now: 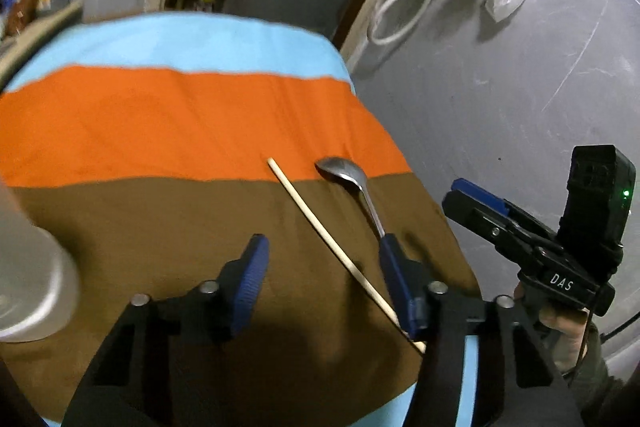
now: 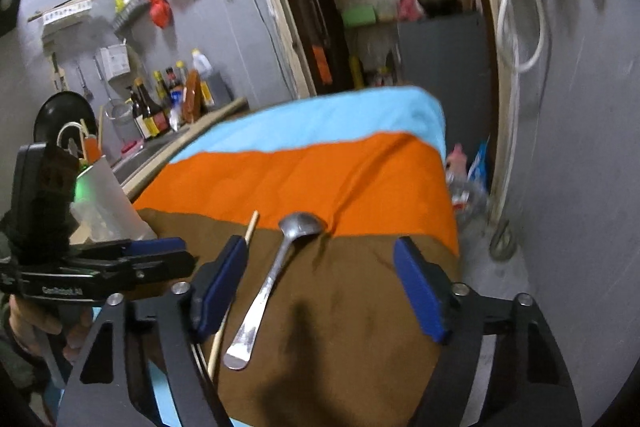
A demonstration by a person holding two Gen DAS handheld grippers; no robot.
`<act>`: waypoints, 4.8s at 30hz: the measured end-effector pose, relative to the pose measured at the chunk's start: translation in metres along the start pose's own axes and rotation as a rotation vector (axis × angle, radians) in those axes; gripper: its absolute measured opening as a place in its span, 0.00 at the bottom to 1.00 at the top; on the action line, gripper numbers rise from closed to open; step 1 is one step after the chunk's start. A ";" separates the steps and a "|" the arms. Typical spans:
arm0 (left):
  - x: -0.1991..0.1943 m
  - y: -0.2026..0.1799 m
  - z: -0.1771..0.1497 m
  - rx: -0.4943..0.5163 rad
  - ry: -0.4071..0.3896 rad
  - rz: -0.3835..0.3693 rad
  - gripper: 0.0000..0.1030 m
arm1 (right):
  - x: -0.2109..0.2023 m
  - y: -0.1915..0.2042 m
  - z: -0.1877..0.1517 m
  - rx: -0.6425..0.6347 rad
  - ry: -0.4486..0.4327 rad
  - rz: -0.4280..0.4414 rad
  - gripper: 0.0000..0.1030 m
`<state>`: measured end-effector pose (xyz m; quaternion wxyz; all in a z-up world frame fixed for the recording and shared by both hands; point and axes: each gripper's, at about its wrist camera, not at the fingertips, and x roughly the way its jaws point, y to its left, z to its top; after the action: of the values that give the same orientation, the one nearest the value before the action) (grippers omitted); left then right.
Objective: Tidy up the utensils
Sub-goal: 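Grasp the wooden chopstick with the left tool while the right tool grasps the silver spoon, then lift the chopstick and spoon and carry them over the white holder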
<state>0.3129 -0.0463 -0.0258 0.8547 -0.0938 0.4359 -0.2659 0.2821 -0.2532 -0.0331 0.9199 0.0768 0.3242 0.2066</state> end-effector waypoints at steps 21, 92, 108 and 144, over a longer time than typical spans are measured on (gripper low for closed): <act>0.037 0.012 0.022 0.045 0.120 0.029 0.07 | 0.038 -0.002 0.011 -0.016 0.158 0.017 0.63; -0.171 -0.003 -0.022 0.109 -0.626 -0.082 0.02 | -0.033 0.127 0.059 -0.177 -0.435 0.170 0.07; -0.276 0.114 -0.014 -0.076 -1.055 0.104 0.02 | 0.008 0.233 0.098 -0.152 -0.694 0.323 0.07; -0.259 0.176 -0.047 -0.152 -1.265 0.338 0.02 | 0.065 0.280 0.051 -0.339 -0.873 0.085 0.07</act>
<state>0.2172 0.2440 0.0573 0.9670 -0.2225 -0.1242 0.0100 0.2674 0.0273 0.0467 0.9605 0.0183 -0.1351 0.2428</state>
